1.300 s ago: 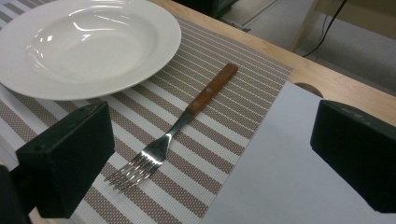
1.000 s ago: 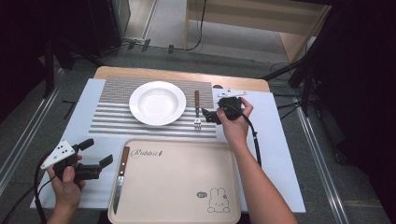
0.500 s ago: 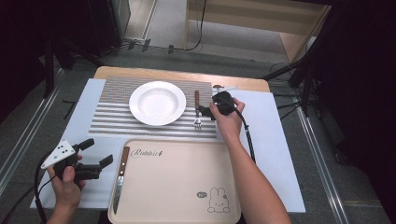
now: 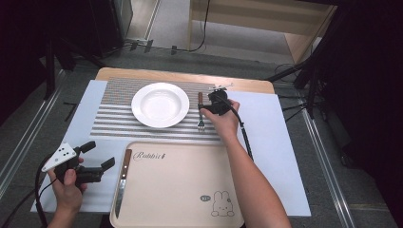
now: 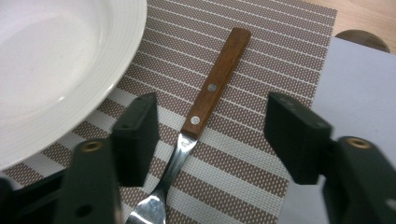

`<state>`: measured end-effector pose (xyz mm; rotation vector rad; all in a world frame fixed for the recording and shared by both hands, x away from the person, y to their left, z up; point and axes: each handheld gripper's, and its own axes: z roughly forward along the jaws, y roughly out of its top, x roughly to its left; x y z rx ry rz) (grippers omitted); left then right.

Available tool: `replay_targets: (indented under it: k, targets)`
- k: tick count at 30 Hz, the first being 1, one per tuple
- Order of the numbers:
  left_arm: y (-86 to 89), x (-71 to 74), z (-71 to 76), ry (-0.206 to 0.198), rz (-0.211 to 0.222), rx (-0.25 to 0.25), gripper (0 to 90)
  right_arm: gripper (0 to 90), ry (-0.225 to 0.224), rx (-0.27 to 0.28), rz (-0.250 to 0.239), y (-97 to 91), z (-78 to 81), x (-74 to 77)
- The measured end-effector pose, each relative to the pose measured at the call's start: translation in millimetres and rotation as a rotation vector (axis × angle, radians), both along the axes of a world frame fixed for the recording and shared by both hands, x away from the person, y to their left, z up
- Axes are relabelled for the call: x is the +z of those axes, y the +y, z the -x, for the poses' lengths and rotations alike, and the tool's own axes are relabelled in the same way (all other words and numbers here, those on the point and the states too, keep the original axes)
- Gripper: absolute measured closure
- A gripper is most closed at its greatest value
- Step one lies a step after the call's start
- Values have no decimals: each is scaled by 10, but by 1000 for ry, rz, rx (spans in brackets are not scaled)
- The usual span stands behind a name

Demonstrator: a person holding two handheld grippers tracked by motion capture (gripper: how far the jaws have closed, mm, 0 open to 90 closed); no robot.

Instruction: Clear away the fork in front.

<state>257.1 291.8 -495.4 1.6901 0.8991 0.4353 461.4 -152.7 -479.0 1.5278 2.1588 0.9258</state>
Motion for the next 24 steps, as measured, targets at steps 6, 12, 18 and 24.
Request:
replay_targets:
  k: [6, 12, 18, 24]
  targets:
    - [-1, 1, 0, 0, -5, 2, 0, 467, 11, -4, 39, 84, -22, -40]
    - [-1, 0, 0, 0, -7, 3, 0, 582, 56, 1, -9, 85, -62, -82]
    - [-3, 0, -1, 1, -7, 2, 0, 607, 67, -6, 20, 113, -74, -126]
    - [0, 1, -1, 3, -7, 2, 0, 608, 87, -16, 19, 142, -95, -143]
